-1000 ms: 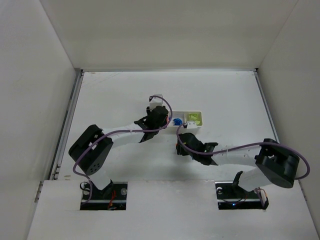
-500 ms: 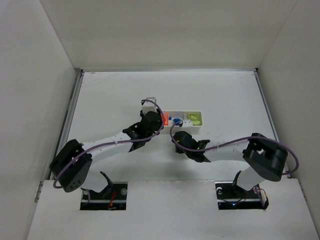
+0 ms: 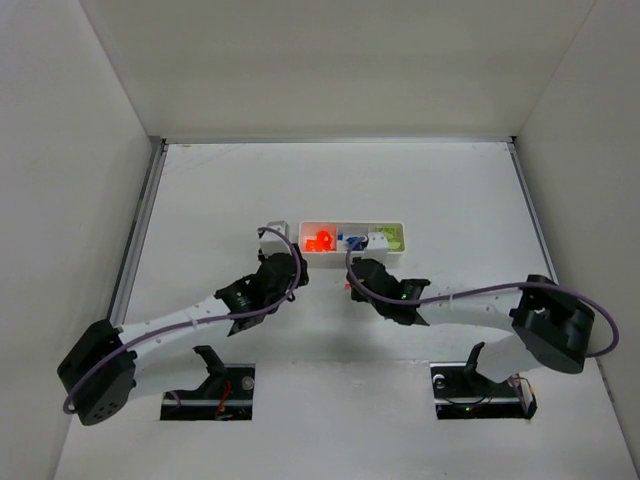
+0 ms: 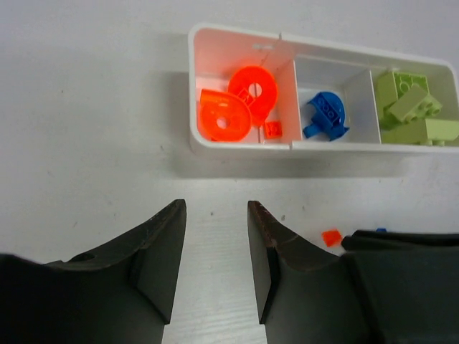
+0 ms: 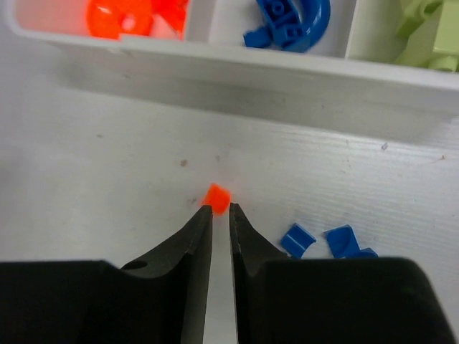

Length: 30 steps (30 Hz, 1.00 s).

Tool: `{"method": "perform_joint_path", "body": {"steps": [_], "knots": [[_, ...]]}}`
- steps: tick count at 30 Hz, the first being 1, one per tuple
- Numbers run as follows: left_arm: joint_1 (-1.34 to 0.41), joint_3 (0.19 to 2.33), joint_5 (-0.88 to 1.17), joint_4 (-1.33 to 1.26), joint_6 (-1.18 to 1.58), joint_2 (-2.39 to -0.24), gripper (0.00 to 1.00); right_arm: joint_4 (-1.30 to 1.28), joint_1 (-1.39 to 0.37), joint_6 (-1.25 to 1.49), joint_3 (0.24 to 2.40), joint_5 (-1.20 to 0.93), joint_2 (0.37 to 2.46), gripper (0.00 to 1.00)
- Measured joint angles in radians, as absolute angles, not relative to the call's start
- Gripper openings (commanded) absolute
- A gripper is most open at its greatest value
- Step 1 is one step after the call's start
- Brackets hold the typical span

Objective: Sort the legos into containers by color

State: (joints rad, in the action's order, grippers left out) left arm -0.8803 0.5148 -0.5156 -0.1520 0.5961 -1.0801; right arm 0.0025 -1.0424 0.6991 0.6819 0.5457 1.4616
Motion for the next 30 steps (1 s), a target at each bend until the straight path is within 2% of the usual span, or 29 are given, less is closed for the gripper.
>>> {"method": "perform_joint_path", "body": {"steps": [6, 13, 18, 22, 30], "knots": [[-0.969, 0.422, -0.519, -0.150, 0.626, -1.023, 0.37, 0.008, -1.017, 0.654, 0.770, 0.509, 1.403, 0.21], [-1.052, 0.375, -0.534, -0.148, 0.658, -1.016, 0.37, 0.030, -0.928, 0.598, 0.934, 0.459, 1.511, 0.23], [-1.050, 0.374, -0.551, -0.149, 0.662, -1.008, 0.37, 0.038, -0.951, 0.606, 0.888, 0.463, 1.515, 0.26], [-1.035, 0.374, -0.553, -0.152, 0.662, -1.014, 0.37, 0.030, -0.964, 0.635, 0.805, 0.464, 1.520, 0.34], [-1.030, 0.374, -0.554, -0.155, 0.662, -1.019, 0.37, 0.025, -0.974, 0.653, 0.794, 0.520, 1.619, 0.37]]}}
